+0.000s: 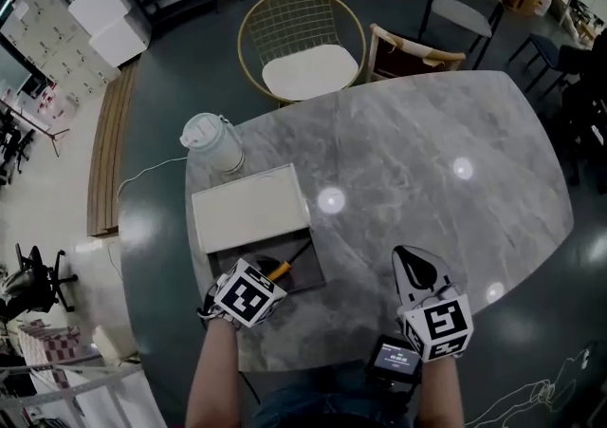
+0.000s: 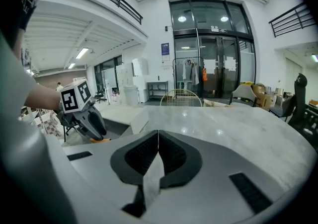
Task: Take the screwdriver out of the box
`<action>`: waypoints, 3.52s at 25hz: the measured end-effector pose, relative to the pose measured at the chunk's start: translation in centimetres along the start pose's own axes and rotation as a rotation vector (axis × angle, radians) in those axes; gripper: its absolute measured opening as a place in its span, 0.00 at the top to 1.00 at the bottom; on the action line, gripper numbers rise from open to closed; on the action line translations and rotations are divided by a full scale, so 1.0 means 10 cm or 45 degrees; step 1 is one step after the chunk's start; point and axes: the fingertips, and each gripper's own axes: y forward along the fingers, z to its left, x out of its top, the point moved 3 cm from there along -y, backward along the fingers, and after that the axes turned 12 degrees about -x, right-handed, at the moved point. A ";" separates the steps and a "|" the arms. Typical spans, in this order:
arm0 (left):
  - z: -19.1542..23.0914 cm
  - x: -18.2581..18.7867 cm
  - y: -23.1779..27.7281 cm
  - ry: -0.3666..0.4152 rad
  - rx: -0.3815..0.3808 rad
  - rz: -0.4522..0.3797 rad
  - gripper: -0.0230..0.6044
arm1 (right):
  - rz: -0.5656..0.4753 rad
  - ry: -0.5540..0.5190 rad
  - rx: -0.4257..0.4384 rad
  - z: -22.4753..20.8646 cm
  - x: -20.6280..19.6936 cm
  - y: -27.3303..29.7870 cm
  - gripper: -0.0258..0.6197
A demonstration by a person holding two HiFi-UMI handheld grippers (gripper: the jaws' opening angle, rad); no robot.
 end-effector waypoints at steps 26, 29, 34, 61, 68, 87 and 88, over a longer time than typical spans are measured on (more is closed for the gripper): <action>0.05 -0.03 0.06 -0.024 0.128 0.174 0.84 | 0.033 -0.077 -0.093 -0.37 0.00 -0.29 0.92; 0.06 0.08 -0.08 -0.018 0.157 0.118 0.84 | -0.020 -0.113 -0.088 -0.38 0.18 -0.26 0.92; 0.06 0.34 -0.35 -0.012 0.202 0.002 0.84 | -0.103 -0.122 -0.089 -0.41 0.48 -0.26 0.92; -0.31 1.31 -1.74 0.044 0.292 -1.473 0.84 | -0.360 -0.074 -0.012 -0.24 1.17 -0.24 0.92; -0.19 0.91 -2.37 0.108 0.434 -1.574 0.84 | -0.455 -0.078 -0.040 0.10 1.41 -0.29 0.92; -0.08 -1.00 -3.93 -0.052 1.157 -1.760 0.84 | -0.733 -0.187 0.124 0.93 2.08 -0.46 0.92; -0.09 -1.01 -3.92 -0.058 1.153 -1.766 0.84 | -0.730 -0.203 0.123 0.93 2.08 -0.45 0.92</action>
